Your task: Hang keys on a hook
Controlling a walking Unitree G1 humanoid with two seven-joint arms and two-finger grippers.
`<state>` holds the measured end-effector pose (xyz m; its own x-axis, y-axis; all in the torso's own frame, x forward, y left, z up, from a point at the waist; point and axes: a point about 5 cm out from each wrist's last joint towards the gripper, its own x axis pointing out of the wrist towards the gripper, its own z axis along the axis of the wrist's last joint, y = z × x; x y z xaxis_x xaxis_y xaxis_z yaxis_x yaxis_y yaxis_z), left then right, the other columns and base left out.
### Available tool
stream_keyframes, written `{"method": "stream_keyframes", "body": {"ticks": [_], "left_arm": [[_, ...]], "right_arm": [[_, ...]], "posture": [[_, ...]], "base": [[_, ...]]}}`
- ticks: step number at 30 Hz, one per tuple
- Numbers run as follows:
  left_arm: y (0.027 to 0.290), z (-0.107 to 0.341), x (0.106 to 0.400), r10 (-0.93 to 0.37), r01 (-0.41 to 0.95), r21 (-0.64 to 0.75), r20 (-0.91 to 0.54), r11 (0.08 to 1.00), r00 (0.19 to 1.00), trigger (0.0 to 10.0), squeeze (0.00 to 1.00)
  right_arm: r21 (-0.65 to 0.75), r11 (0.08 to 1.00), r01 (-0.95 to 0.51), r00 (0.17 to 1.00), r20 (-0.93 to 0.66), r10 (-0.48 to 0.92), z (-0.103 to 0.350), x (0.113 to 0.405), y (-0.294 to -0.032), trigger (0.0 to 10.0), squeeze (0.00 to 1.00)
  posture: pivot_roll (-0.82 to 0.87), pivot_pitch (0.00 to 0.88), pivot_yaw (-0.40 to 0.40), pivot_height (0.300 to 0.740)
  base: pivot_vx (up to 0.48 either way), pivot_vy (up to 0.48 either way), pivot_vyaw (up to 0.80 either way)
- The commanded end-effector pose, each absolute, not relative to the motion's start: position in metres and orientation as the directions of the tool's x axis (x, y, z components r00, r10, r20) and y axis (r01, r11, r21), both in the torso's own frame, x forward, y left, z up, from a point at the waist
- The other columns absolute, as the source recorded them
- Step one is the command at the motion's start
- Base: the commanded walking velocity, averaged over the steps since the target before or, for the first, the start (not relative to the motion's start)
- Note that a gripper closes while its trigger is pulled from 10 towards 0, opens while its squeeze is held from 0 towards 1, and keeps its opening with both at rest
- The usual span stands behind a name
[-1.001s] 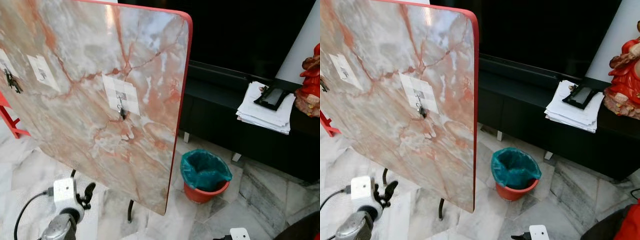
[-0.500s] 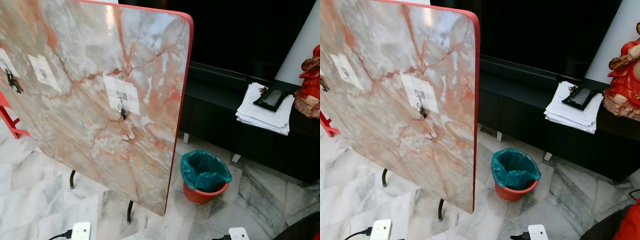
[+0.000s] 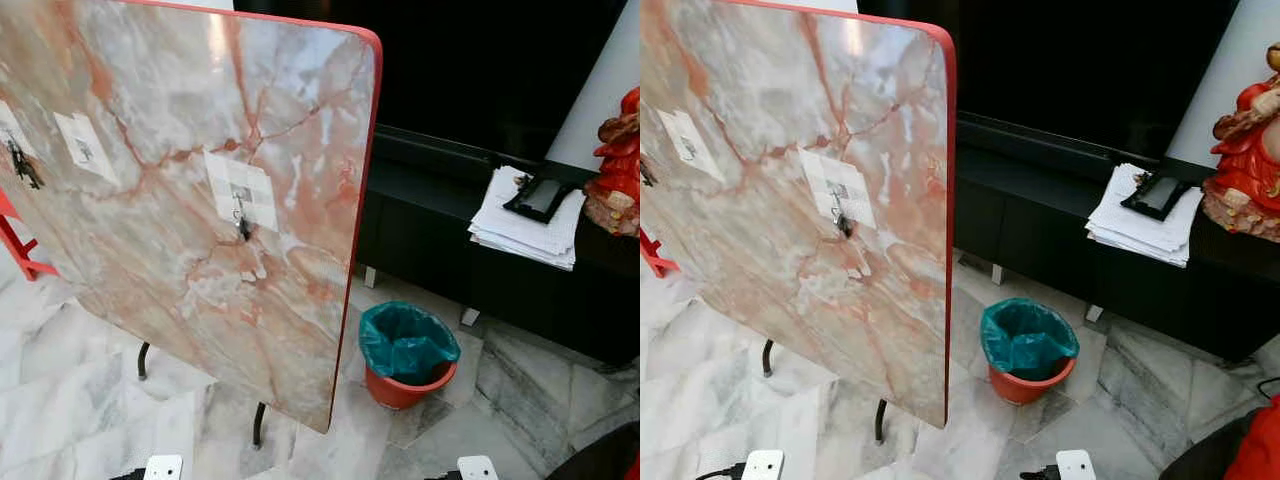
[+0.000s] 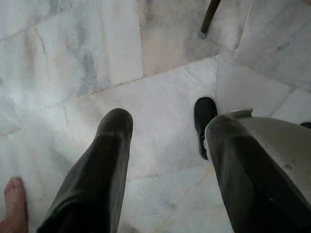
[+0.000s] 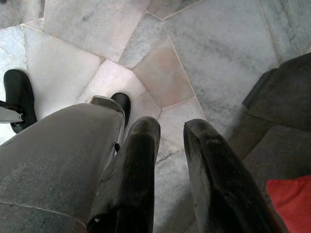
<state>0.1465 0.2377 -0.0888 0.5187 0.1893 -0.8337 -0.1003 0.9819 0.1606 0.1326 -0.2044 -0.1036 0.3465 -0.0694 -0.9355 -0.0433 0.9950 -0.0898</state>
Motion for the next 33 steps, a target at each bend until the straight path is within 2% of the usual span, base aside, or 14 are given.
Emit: {"method": "stream_keyframes", "body": {"ticks": [1,33], "left_arm": [[0.24,-0.0899,0.1434,0.198,-0.101,0.17,-0.84,0.98,0.505,10.0,0.0],[0.2456,-0.0874,0.1462,0.192,-0.114,0.155,-0.835,0.981,0.516,10.0,0.0]], "right_arm": [[-0.088,0.995,-0.043,0.346,-0.936,-0.068,-0.1046,0.1301,-0.2032,10.0,0.0],[-0.077,0.997,-0.031,0.347,-0.936,-0.061,-0.1047,0.1317,-0.1996,10.0,0.0]], "posture": [[-0.03,0.0,-0.014,0.74],[-0.01,0.0,-0.016,0.74]], "base": [[0.0,0.281,0.0],[0.0,0.366,0.0]]}}
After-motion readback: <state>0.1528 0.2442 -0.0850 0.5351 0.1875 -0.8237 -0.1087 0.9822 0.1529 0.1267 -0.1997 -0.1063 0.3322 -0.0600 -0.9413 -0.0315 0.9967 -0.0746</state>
